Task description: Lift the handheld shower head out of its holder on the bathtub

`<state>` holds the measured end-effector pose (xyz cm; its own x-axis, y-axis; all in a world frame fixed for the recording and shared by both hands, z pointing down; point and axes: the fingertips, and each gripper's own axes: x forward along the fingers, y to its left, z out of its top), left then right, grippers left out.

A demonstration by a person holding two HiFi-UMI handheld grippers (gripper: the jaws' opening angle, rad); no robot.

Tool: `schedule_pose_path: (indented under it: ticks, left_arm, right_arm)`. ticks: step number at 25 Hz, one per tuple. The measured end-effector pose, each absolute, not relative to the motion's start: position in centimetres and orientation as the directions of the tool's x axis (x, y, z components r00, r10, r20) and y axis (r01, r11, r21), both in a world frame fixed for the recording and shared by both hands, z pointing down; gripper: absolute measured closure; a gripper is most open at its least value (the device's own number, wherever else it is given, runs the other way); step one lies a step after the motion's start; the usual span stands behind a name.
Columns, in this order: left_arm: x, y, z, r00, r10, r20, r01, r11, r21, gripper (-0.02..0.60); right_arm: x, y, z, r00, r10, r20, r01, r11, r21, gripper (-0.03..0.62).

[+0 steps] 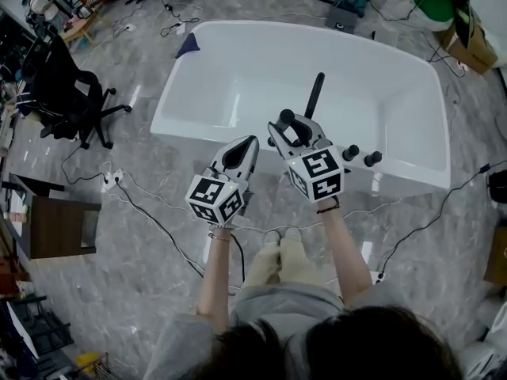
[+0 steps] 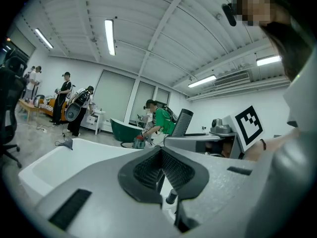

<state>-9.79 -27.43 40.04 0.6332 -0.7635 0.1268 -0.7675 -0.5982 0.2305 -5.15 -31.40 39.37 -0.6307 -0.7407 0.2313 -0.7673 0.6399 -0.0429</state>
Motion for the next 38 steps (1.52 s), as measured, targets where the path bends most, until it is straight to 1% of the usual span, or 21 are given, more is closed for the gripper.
schedule_pose_path:
  ticks: [14,23,38]
  left_arm:
    - [-9.5,-23.6,33.7,0.684,-0.726,0.070,-0.727,-0.670,0.152,0.575]
    - [-9.4,-21.7,31.2,0.700,-0.713,0.045,-0.713,-0.695,0.093,0.575]
    - [-7.8,-20.8,27.9,0.752,-0.659,-0.004,-0.658,-0.752,0.032,0.575]
  right_arm:
    - [-4.6,-27.3,33.2,-0.646,-0.745,0.166,-0.759,0.649,-0.041,0.462]
    - [-3.0,-25.6,30.0,-0.621,-0.776,0.108,-0.784,0.619,-0.058,0.462]
    - [-1.9,-23.9,26.9,-0.622,-0.782,0.034,-0.782,0.619,-0.066,0.461]
